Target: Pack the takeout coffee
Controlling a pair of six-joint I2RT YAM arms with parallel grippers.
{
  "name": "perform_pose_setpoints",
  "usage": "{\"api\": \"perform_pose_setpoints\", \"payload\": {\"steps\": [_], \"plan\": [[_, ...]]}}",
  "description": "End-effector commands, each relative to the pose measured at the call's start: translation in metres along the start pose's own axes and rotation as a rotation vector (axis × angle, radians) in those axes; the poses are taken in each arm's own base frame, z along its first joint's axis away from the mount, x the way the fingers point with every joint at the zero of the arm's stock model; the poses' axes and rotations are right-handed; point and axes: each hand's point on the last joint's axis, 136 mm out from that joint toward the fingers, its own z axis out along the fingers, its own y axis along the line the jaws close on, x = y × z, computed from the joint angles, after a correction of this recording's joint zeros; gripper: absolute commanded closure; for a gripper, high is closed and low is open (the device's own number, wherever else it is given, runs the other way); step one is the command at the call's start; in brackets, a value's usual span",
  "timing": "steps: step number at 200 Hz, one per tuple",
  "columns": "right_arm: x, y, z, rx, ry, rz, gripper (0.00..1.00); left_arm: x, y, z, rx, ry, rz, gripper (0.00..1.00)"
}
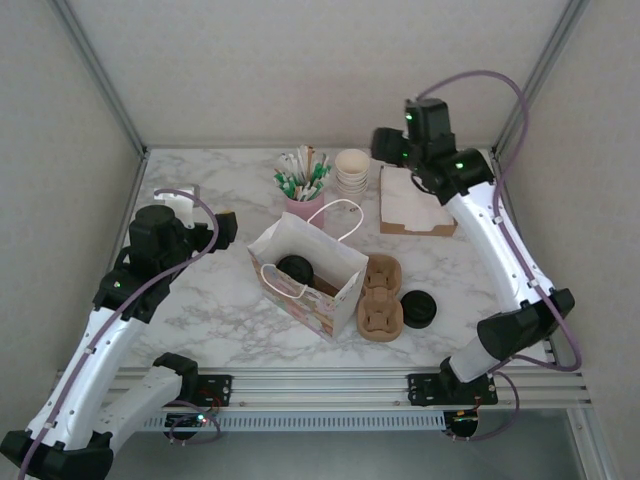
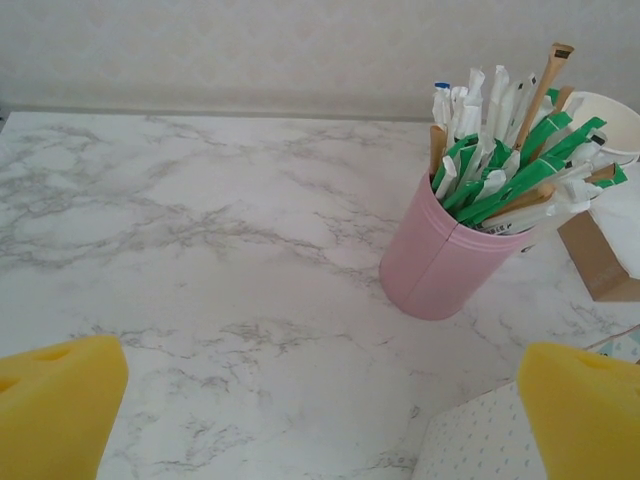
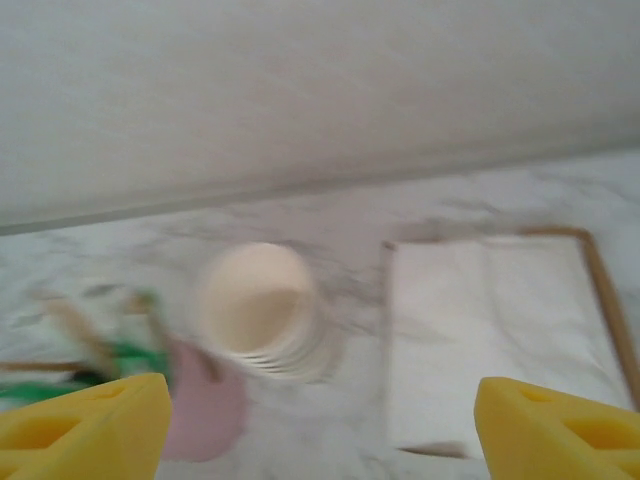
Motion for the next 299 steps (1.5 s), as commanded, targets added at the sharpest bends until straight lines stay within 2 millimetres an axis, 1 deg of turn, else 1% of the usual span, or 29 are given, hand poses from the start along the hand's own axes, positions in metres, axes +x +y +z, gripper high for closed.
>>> {"api": "perform_pose_setpoints", "payload": {"steps": [1, 13, 23, 51, 74, 108, 129, 149, 182, 187, 196, 234, 244, 252, 256, 274, 281, 293, 299], "plan": [[0.032, -0.043, 0.032, 0.049, 0.089, 0.085, 0.18, -0.004, 0.002, 0.000, -0.010, -0.021, -0.030, 0.00], [0.053, -0.067, 0.053, 0.083, 0.146, 0.106, 0.18, -0.003, 0.002, 0.001, -0.010, -0.019, -0.028, 0.00], [0.070, -0.082, 0.071, 0.099, 0.189, 0.108, 0.18, -0.003, 0.003, 0.001, -0.014, -0.019, -0.027, 0.00], [0.109, -0.114, 0.119, 0.160, 0.269, 0.024, 0.18, -0.002, 0.003, 0.003, -0.015, -0.019, -0.026, 0.00], [0.130, -0.127, 0.147, 0.191, 0.341, -0.025, 0.18, -0.001, 0.004, 0.004, -0.018, -0.019, -0.025, 0.00], [0.145, -0.143, 0.177, 0.217, 0.392, -0.015, 0.19, 0.001, 0.003, 0.006, -0.012, -0.015, -0.021, 0.00], [0.156, -0.146, 0.194, 0.194, 0.445, 0.019, 0.23, 0.003, 0.004, 0.008, -0.017, -0.007, -0.018, 0.00], [0.160, -0.148, 0.203, 0.197, 0.463, 0.019, 0.28, 0.004, 0.004, 0.009, -0.022, -0.003, -0.014, 0.00], [0.164, -0.148, 0.207, 0.191, 0.469, 0.005, 0.38, 0.005, 0.005, 0.010, -0.026, 0.001, -0.010, 0.00], [0.165, -0.148, 0.208, 0.186, 0.473, 0.005, 0.43, 0.004, 0.005, 0.010, -0.026, 0.000, -0.009, 0.00], [0.166, -0.147, 0.209, 0.176, 0.478, 0.005, 0.49, 0.006, 0.005, 0.011, -0.027, 0.005, -0.008, 0.00], [0.177, -0.145, 0.216, 0.154, 0.505, -0.002, 0.52, 0.006, 0.005, 0.012, -0.028, 0.007, -0.004, 0.00], [0.179, -0.145, 0.217, 0.150, 0.512, -0.002, 0.59, 0.006, 0.005, 0.012, -0.028, 0.007, -0.004, 0.00], [0.180, -0.143, 0.217, 0.143, 0.515, -0.003, 0.60, 0.006, 0.006, 0.011, -0.029, 0.006, -0.005, 0.00], [0.179, -0.142, 0.216, 0.141, 0.514, -0.002, 0.61, 0.005, 0.006, 0.011, -0.029, 0.004, -0.005, 0.00], [0.173, -0.141, 0.212, 0.134, 0.504, -0.004, 0.77, 0.006, 0.005, 0.012, -0.028, 0.009, -0.003, 0.00], [0.168, -0.139, 0.209, 0.130, 0.489, -0.007, 0.82, 0.006, 0.005, 0.012, -0.027, 0.009, -0.004, 0.00], [0.160, -0.137, 0.203, 0.125, 0.471, -0.009, 0.85, 0.005, 0.005, 0.011, -0.026, 0.005, -0.003, 0.00], [0.155, -0.135, 0.199, 0.122, 0.460, -0.007, 0.88, 0.005, 0.005, 0.011, -0.026, 0.003, -0.003, 0.00]]}}
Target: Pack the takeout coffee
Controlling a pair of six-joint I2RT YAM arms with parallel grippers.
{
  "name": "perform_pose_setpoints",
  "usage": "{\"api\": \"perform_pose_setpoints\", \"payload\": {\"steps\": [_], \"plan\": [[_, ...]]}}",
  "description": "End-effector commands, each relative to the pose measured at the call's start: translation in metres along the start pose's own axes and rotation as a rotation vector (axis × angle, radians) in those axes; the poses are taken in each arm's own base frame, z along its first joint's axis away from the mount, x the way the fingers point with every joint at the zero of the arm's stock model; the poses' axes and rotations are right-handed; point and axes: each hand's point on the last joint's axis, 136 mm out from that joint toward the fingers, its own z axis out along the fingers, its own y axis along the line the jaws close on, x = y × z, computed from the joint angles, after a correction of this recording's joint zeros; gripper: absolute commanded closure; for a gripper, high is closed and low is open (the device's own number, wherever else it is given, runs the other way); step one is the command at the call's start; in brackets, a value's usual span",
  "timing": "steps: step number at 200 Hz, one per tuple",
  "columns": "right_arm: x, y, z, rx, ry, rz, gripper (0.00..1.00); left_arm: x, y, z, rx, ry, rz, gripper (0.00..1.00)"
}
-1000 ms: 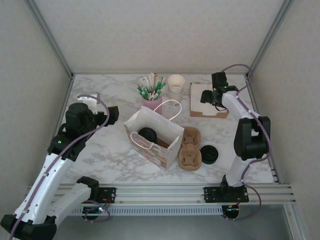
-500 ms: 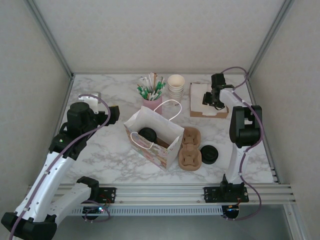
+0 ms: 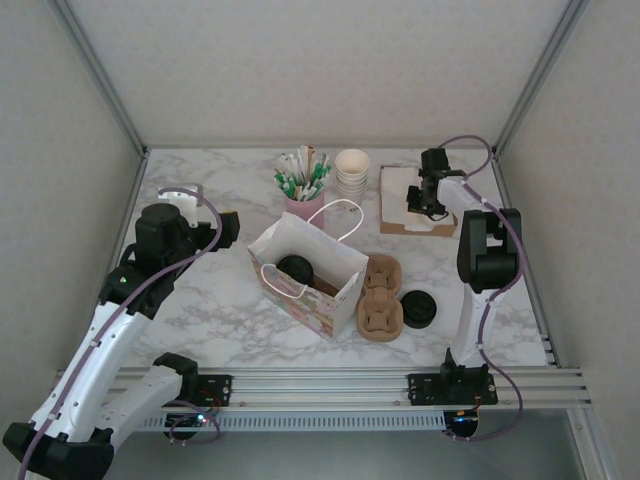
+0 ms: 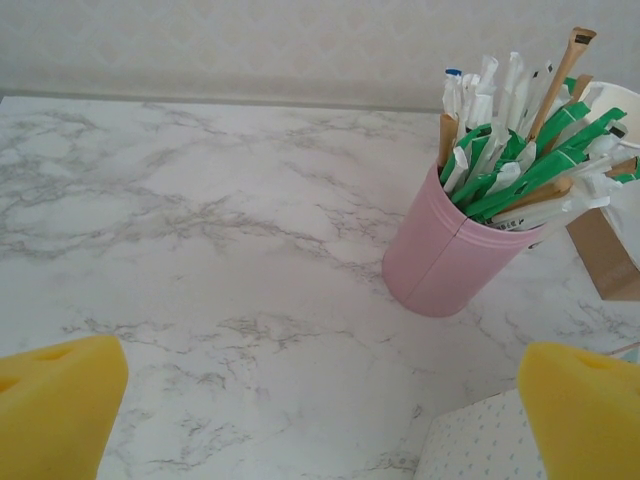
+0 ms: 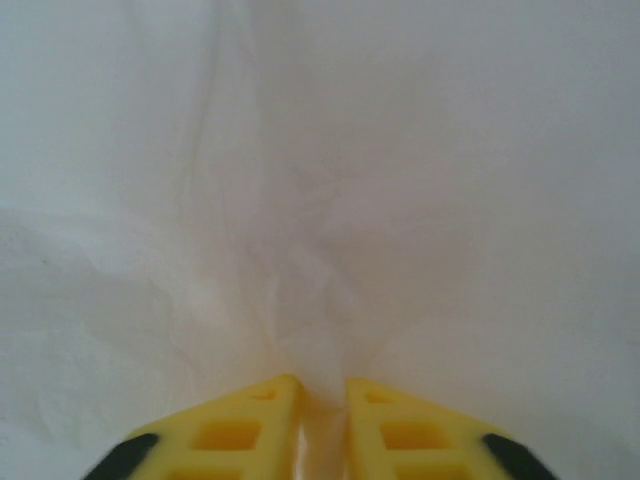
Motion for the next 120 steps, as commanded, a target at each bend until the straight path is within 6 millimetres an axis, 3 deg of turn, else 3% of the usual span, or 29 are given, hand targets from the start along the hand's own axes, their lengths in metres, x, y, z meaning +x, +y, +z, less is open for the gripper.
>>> {"api": "perform_pose_setpoints", "payload": {"steps": [1, 35, 72, 92, 120], "plan": [[-0.017, 0.007, -0.025, -0.030, -0.058, -0.008, 0.88, -0.002, 0.004, 0.000, -0.019, -0.015, 0.003, 0.00], [-0.034, 0.014, -0.079, -0.077, -0.162, 0.006, 1.00, -0.007, 0.006, -0.004, -0.026, -0.040, 0.006, 0.00], [-0.043, 0.023, -0.159, -0.153, -0.296, 0.007, 1.00, -0.022, 0.003, -0.018, -0.005, -0.111, 0.034, 0.00], [-0.039, 0.030, -0.204, -0.223, -0.365, 0.014, 1.00, -0.039, -0.013, -0.033, 0.081, -0.183, 0.075, 0.00], [-0.023, 0.047, -0.263, -0.360, -0.442, 0.016, 1.00, -0.067, -0.042, -0.069, 0.230, -0.261, 0.147, 0.00]]}}
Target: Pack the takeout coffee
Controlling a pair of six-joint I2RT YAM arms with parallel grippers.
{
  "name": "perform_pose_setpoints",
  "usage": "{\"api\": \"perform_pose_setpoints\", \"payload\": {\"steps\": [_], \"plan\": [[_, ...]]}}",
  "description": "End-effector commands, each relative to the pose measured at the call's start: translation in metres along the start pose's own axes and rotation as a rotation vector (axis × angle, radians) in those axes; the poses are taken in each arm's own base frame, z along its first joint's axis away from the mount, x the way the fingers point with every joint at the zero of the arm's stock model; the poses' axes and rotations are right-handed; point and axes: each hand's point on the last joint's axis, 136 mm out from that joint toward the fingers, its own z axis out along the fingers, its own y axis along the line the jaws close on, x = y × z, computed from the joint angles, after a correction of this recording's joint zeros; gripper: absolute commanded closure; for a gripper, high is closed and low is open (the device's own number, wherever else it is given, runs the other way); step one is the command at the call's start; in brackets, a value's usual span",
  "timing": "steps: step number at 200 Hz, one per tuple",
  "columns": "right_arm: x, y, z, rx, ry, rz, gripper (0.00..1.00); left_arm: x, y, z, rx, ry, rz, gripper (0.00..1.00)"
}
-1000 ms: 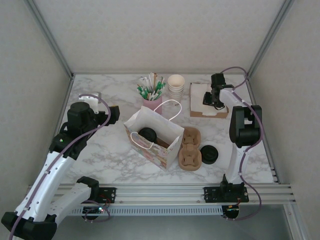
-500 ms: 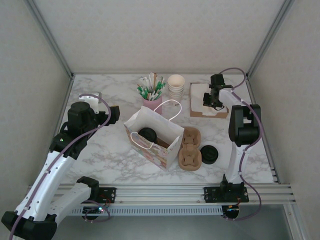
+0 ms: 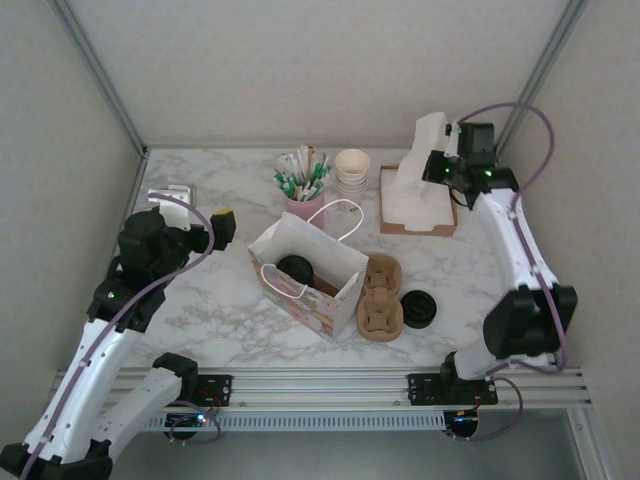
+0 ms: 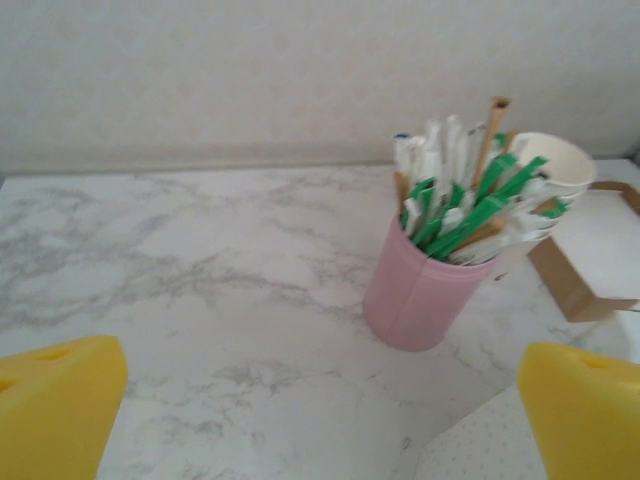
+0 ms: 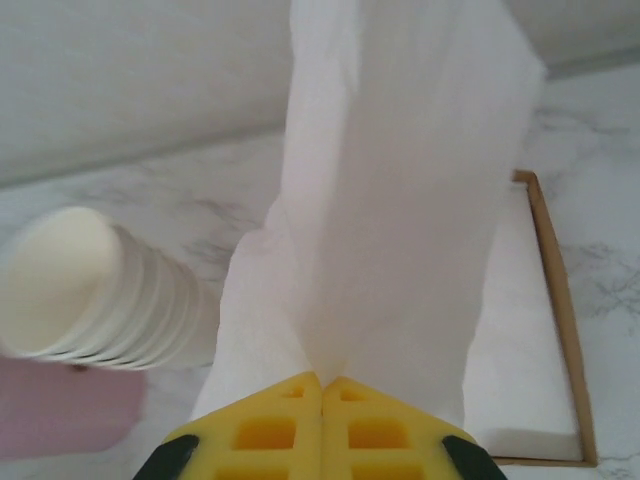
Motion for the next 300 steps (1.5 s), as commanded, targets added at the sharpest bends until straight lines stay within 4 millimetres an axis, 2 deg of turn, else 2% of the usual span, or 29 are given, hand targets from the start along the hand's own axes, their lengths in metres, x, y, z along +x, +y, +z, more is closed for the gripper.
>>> {"api": "perform_pose_setpoints", "payload": {"steps": [1, 26, 50, 94, 124, 143, 185, 224, 245, 278, 300], "plan": [[0.011, 0.023, -0.033, -0.117, 0.007, 0.040, 1.00, -0.045, -0.030, -0.030, 0.152, -0.126, 0.076, 0.00], [0.012, 0.050, -0.075, -0.217, -0.034, 0.015, 1.00, -0.067, -0.060, -0.057, 0.315, -0.172, 0.093, 0.00], [0.018, 0.071, -0.107, -0.281, -0.043, -0.017, 1.00, -0.078, -0.085, -0.072, 0.434, -0.200, 0.127, 0.00], [0.035, 0.109, -0.143, -0.417, -0.002, -0.069, 1.00, -0.077, -0.127, -0.084, 0.591, -0.206, 0.266, 0.00], [0.049, 0.137, -0.165, -0.496, 0.041, -0.140, 1.00, -0.080, -0.146, -0.097, 0.659, -0.257, 0.352, 0.00], [0.055, 0.157, -0.182, -0.550, 0.049, -0.193, 1.00, -0.077, -0.157, -0.098, 0.698, -0.236, 0.402, 0.00], [0.055, 0.186, -0.220, -0.656, 0.012, -0.262, 1.00, -0.076, -0.178, -0.098, 0.753, -0.241, 0.463, 0.00], [0.058, 0.209, -0.236, -0.723, 0.019, -0.311, 1.00, -0.071, -0.207, -0.098, 0.826, -0.260, 0.521, 0.00], [0.057, 0.216, -0.243, -0.745, 0.014, -0.322, 1.00, -0.073, -0.215, -0.092, 0.790, -0.296, 0.558, 0.00], [0.062, 0.230, -0.258, -0.801, 0.017, -0.351, 1.00, -0.069, -0.229, -0.087, 0.756, -0.351, 0.717, 0.00], [0.068, 0.238, -0.265, -0.836, 0.026, -0.371, 1.00, -0.073, -0.233, -0.082, 0.734, -0.376, 0.740, 0.00]]}}
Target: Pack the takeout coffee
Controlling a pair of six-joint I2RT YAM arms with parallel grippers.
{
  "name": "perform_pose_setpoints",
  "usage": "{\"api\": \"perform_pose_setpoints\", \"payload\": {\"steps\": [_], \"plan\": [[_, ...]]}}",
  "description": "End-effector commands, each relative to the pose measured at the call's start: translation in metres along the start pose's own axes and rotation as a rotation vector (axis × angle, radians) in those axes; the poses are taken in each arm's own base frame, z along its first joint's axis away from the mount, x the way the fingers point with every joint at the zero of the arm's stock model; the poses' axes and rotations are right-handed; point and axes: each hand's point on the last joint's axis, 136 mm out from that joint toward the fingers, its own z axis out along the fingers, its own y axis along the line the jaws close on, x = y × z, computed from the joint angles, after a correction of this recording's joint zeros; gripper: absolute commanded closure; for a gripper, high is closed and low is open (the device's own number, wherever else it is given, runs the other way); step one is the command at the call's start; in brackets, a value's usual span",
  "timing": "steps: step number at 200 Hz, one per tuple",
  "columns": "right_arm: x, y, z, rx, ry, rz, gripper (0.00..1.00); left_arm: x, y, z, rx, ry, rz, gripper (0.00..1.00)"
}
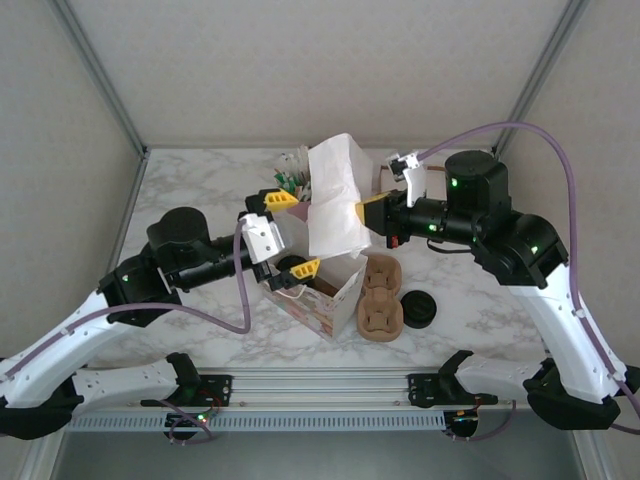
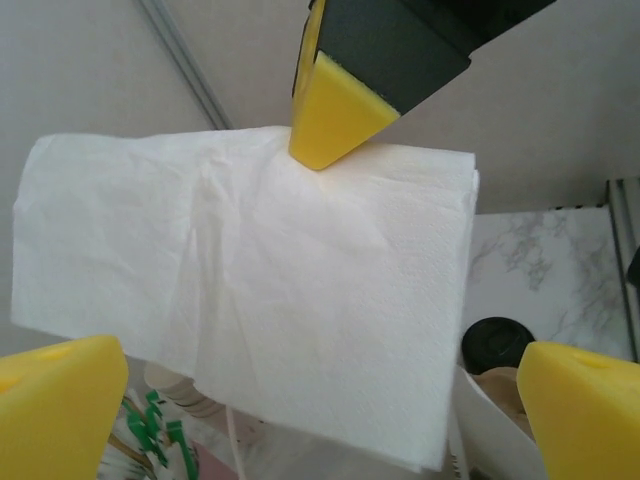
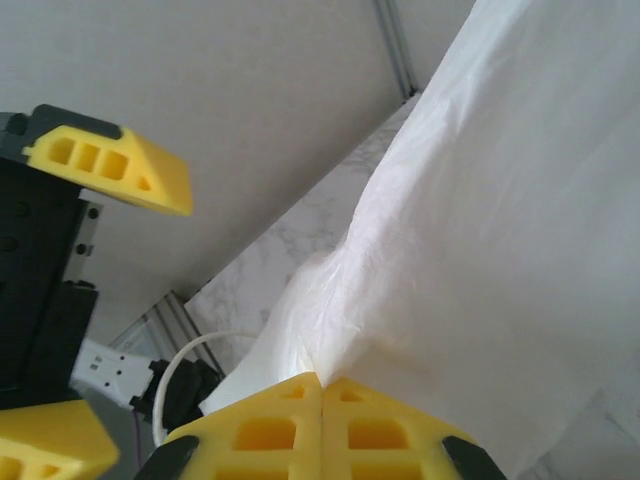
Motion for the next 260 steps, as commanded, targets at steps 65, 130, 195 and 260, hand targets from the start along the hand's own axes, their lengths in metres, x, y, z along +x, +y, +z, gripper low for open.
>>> {"api": "perform_pose_setpoints", "payload": {"steps": [65, 130, 195, 260], "plan": [[0.000, 0.042, 0.000, -0.108, 0.008, -0.100, 1.00, -0.013, 0.009, 0.014, -0.039, -0.034, 0.072, 0.00], [-0.001, 0.075, 0.006, -0.229, 0.013, -0.126, 1.00, -0.012, 0.012, 0.025, -0.073, -0.085, 0.003, 0.00], [0.004, 0.093, 0.017, -0.306, 0.039, -0.097, 1.00, -0.024, 0.017, 0.017, -0.119, -0.191, -0.020, 0.00], [0.001, 0.098, 0.025, -0.335, 0.034, -0.048, 1.00, -0.030, 0.006, 0.008, -0.067, -0.233, -0.012, 0.04]]}}
